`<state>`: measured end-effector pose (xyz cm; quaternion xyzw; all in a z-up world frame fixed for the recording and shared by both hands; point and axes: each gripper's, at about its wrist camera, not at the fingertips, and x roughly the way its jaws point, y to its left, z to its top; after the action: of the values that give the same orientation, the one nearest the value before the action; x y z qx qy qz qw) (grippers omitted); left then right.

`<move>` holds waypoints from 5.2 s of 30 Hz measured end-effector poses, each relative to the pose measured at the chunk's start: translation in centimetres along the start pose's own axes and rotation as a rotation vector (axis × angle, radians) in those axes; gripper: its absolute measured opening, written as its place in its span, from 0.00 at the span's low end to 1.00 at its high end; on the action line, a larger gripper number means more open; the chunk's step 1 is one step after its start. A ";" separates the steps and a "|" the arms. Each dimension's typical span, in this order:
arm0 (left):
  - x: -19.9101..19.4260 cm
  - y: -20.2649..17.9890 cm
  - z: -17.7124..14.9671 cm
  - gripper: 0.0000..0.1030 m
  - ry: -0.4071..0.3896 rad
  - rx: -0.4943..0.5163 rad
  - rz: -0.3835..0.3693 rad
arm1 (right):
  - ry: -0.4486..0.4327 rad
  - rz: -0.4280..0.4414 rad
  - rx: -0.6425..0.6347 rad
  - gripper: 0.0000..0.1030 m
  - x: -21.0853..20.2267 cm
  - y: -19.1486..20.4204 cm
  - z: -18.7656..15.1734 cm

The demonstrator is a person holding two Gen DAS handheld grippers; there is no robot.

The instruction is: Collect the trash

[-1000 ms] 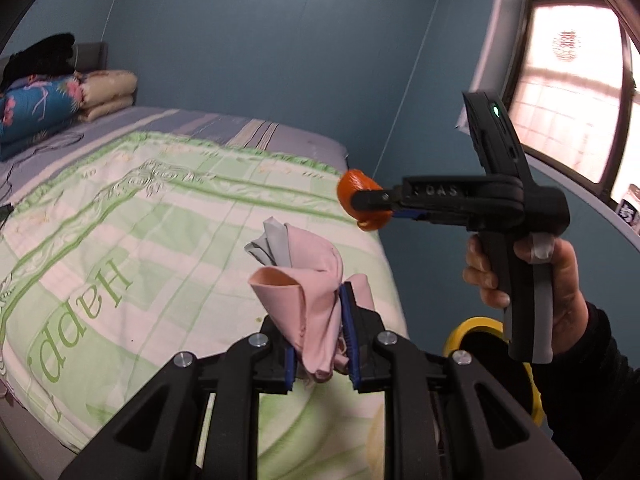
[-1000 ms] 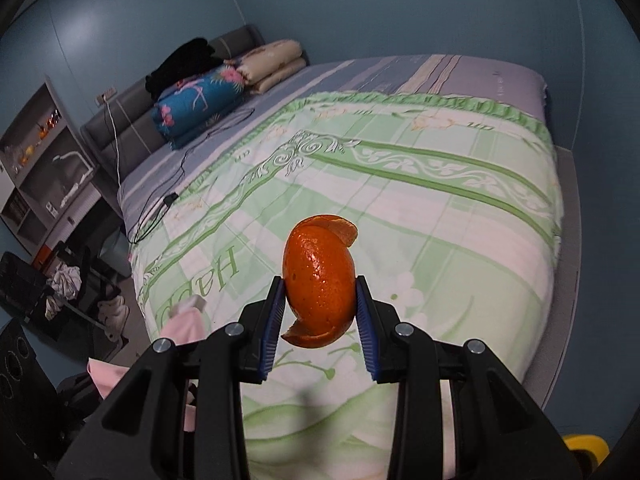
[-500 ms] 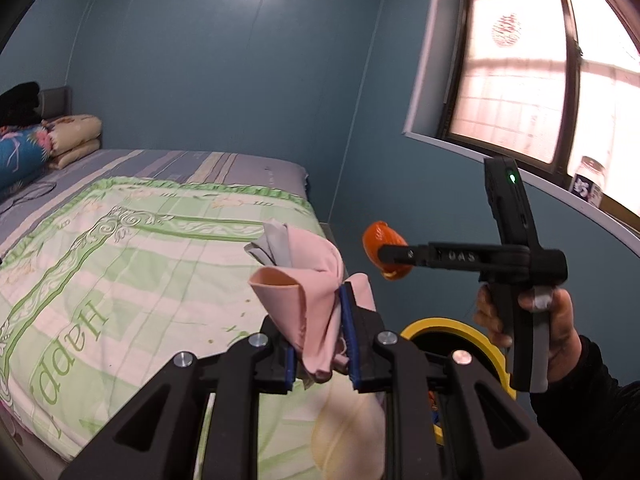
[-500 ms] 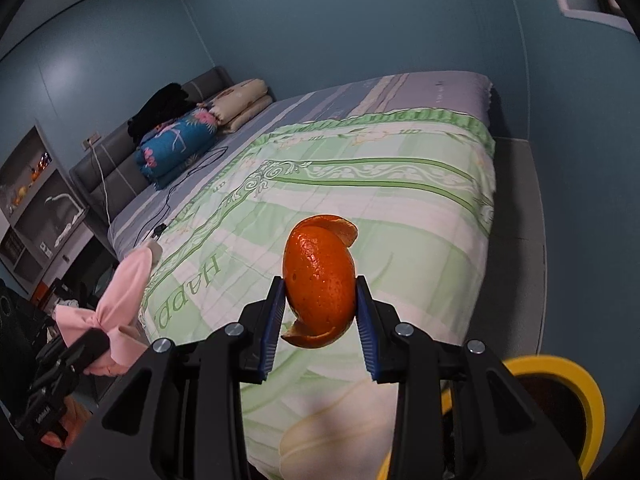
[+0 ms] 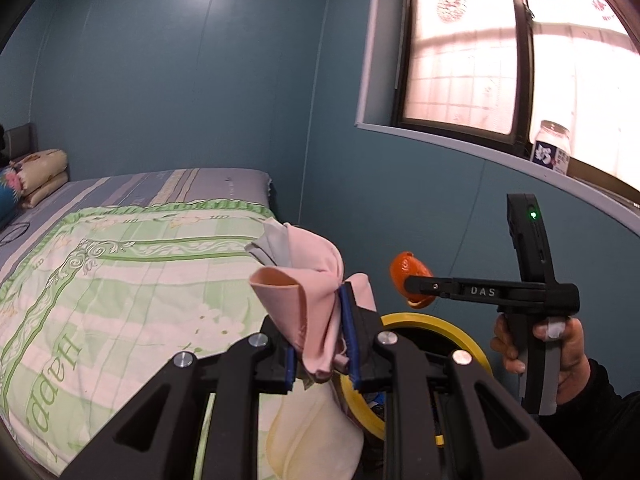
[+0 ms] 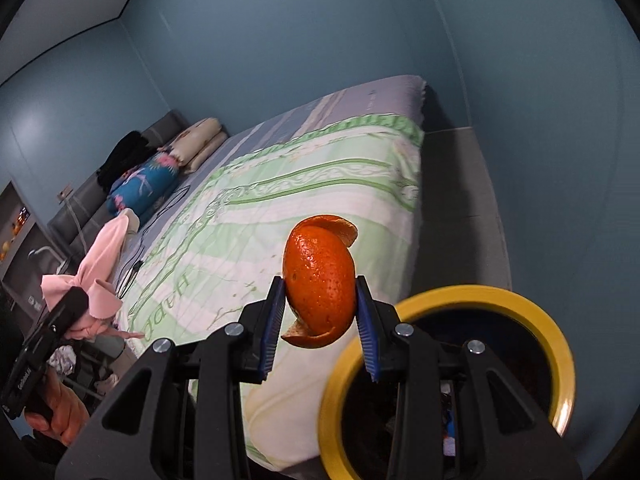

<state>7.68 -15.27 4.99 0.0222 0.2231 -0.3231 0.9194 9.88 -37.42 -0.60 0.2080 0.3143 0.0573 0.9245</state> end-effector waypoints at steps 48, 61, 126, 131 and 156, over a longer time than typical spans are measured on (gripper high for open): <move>18.4 -8.1 -5.1 0.17 0.345 -0.056 -0.182 | 0.045 -0.189 0.195 0.32 0.4 -10.4 -5.5; 19.2 -8.0 -5.8 0.17 0.382 -0.060 -0.182 | 0.082 -0.202 0.202 0.33 0.7 -10.8 -5.8; -5.6 9.3 -3.8 0.82 -0.083 -0.218 0.366 | -0.086 -0.167 -0.215 0.90 5.0 13.1 -3.6; -8.0 9.7 -4.0 0.89 -0.130 -0.211 0.422 | -0.169 -0.158 -0.237 0.92 4.2 15.8 -3.7; -13.4 8.4 -6.8 0.92 -0.254 -0.231 0.523 | -0.330 -0.202 -0.299 0.92 2.5 19.4 -7.7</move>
<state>0.80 0.48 3.67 -0.0665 0.1283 -0.0485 0.9883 7.73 -16.53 0.64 0.0429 0.1663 -0.0245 0.9848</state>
